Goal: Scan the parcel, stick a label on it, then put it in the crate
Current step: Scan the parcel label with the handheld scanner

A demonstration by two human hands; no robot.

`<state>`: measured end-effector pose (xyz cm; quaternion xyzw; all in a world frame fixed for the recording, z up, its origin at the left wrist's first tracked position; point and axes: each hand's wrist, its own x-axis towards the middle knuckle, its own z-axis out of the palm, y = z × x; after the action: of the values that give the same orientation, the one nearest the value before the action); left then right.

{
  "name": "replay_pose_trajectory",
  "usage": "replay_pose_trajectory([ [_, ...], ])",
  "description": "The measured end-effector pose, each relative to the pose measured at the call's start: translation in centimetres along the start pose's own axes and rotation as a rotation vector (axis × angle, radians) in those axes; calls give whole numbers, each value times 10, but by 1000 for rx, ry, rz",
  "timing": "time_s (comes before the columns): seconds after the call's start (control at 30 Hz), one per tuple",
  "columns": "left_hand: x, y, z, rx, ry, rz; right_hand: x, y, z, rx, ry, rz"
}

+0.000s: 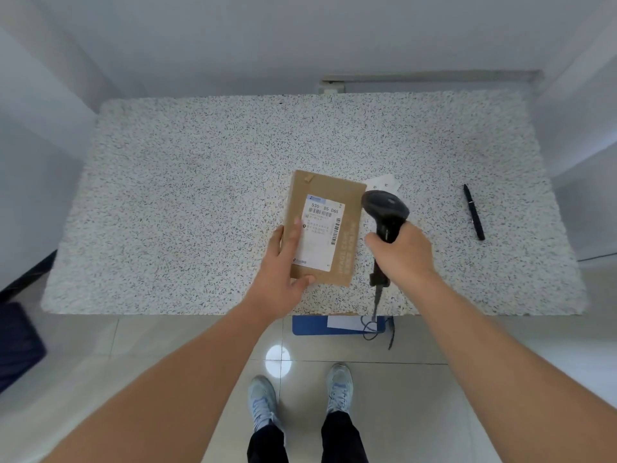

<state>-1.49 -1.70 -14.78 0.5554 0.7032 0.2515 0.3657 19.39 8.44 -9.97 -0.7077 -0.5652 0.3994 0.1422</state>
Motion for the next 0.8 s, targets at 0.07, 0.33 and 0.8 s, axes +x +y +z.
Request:
replay_pose_trajectory([
  [0.07, -2, 3, 0, 30, 6, 15, -16, -1, 1, 22, -65, -83],
  [0.33, -9, 1, 0, 24, 36, 28, -48, -9, 10, 31, -112, -184],
  [0.8, -3, -4, -3, -50, 40, -15, -65, -24, 9, 66, -71, -206],
])
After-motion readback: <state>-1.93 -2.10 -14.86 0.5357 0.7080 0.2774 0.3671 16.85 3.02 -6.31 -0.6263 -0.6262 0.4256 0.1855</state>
